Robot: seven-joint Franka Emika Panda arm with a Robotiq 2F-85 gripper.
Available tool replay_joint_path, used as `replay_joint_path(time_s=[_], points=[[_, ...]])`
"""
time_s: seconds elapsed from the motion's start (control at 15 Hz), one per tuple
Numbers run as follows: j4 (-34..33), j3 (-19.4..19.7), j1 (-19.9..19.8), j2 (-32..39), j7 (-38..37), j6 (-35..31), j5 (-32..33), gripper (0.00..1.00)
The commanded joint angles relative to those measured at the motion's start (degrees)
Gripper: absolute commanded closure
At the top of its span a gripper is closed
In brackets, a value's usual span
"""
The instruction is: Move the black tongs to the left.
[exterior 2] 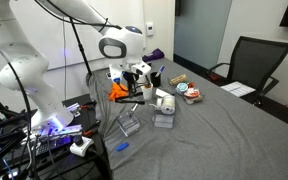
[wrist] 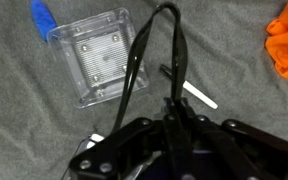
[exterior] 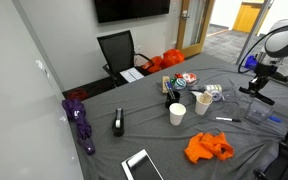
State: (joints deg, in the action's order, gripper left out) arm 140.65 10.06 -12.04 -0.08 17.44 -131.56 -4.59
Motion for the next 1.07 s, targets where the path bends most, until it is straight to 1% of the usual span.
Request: replay_joint_path(time_s=[0.0,0.07,0.13,0.2,0.33,0.47,0.67,1.0], points=[[5.94,-2.02,3.05,-4.19,-0.98,-1.63,1.81,0.98],[7.08,-2.53,3.94,-4.77,-0.13,-1.88,0.80,0.98],[8.17,-3.00,4.92,-5.14,1.54,-2.29,-2.24,0.98],[9.02,-3.40,5.79,-5.45,2.47,-2.59,-3.89,0.98],[10.72,-4.22,7.55,-5.37,4.65,-4.74,-6.43,0.98],[12.36,-5.09,9.35,-5.10,8.13,-8.01,-9.16,0.98],[14.99,-6.98,12.27,-5.80,11.03,-12.47,-12.89,0.98],[17.39,-9.87,17.11,-6.01,14.20,-18.41,-20.36,0.98]])
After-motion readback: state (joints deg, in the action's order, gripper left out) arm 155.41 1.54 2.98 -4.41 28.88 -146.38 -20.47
